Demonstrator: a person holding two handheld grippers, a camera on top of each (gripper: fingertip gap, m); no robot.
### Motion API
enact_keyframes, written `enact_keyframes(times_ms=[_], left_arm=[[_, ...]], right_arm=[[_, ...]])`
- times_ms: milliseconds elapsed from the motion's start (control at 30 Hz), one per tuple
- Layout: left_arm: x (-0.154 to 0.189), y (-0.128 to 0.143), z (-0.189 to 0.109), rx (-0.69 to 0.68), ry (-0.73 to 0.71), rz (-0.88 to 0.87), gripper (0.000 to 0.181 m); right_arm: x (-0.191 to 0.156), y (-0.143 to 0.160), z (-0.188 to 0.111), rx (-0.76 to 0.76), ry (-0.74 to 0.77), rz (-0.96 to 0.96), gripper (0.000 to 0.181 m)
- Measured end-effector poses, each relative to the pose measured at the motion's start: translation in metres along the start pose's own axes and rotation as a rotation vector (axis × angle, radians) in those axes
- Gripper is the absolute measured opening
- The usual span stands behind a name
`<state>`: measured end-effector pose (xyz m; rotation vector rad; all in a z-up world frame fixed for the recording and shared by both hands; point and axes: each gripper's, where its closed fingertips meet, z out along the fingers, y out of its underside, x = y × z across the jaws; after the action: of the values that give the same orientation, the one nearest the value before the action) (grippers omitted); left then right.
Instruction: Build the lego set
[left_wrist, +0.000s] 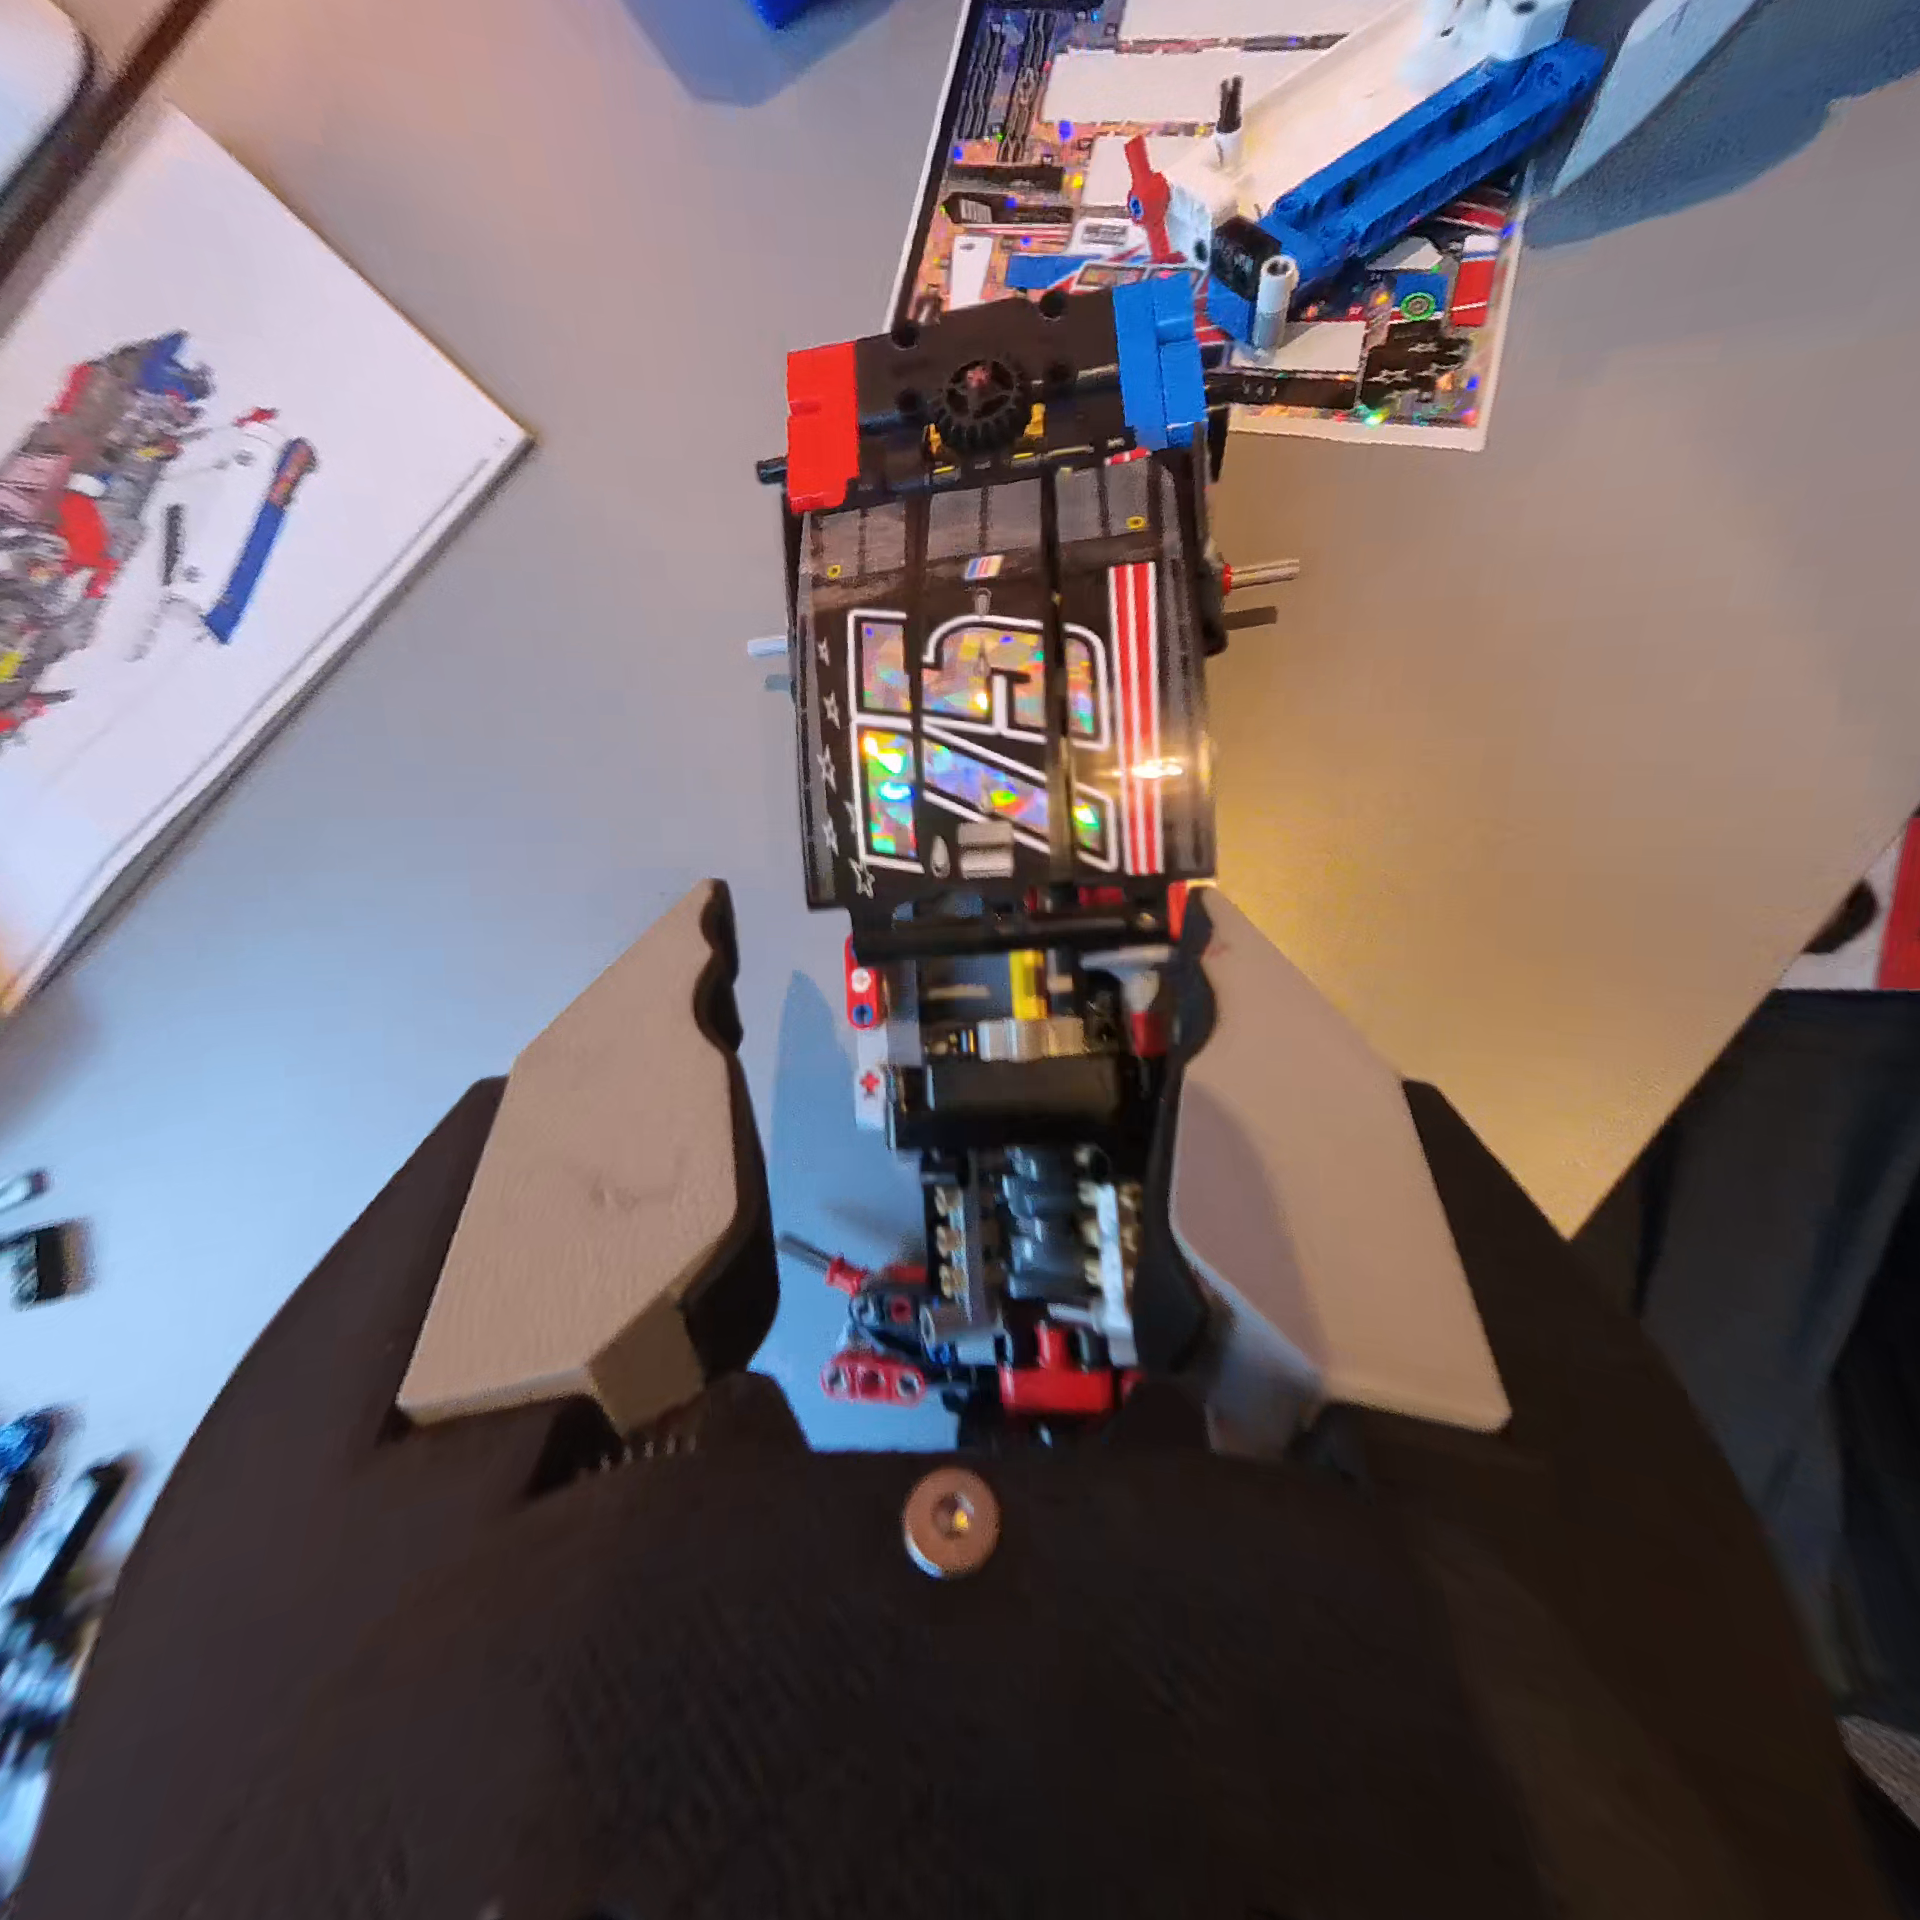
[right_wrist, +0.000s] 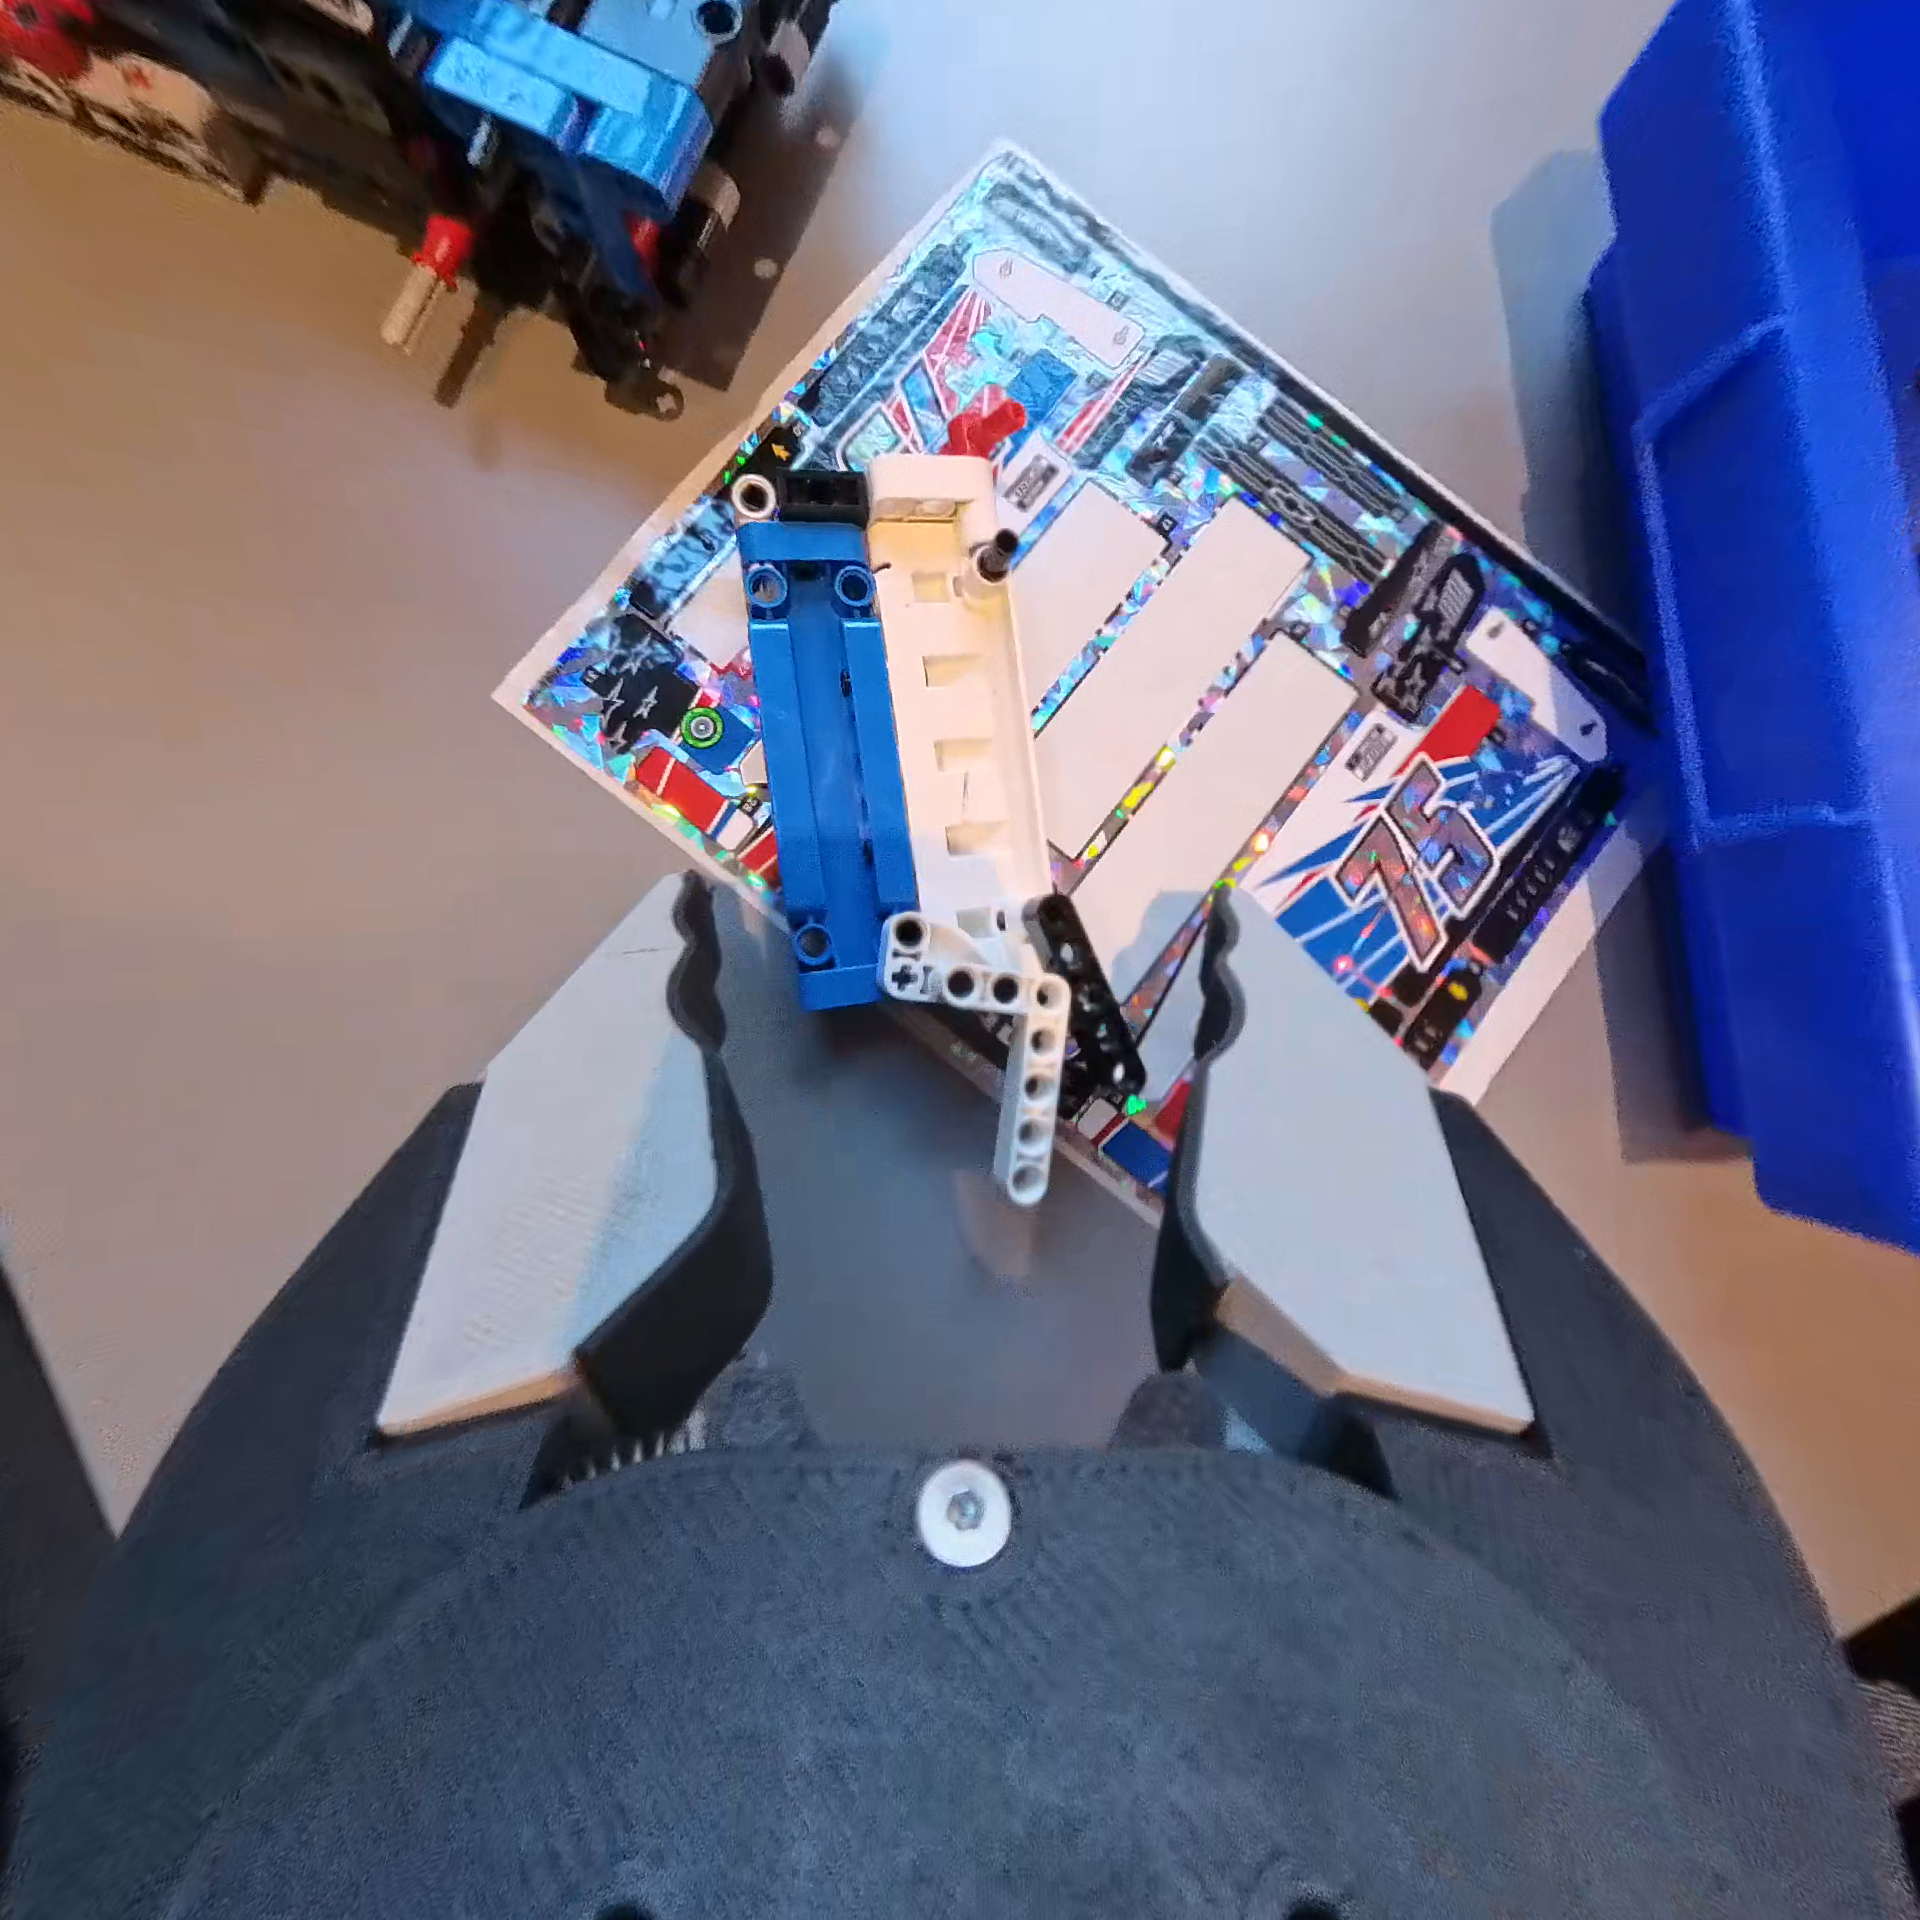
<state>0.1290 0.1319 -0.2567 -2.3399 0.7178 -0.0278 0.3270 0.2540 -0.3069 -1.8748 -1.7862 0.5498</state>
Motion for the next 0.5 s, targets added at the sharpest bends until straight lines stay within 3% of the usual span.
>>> enact_keyframes(times_ms=[100,167,333,500], left_arm=[[-0.007,-0.006,0.013,0.017,0.105,-0.031,0.089],[-0.013,-0.01,0.019,0.024,0.147,-0.018,0.087],[-0.04,-0.015,0.026,0.03,0.162,0.059,0.091],[-0.023,-0.043,-0.013,0.17,0.006,0.237,0.083]], right_arm=[[-0.002,0.0,0.009,-0.033,-0.034,-0.027,0.082],[-0.005,-0.002,0.009,-0.02,-0.068,-0.032,0.06],[-0.005,-0.004,0.01,-0.049,-0.088,-0.031,0.057],[-0.021,-0.015,0.002,-0.024,-0.252,0.093,0.056]])
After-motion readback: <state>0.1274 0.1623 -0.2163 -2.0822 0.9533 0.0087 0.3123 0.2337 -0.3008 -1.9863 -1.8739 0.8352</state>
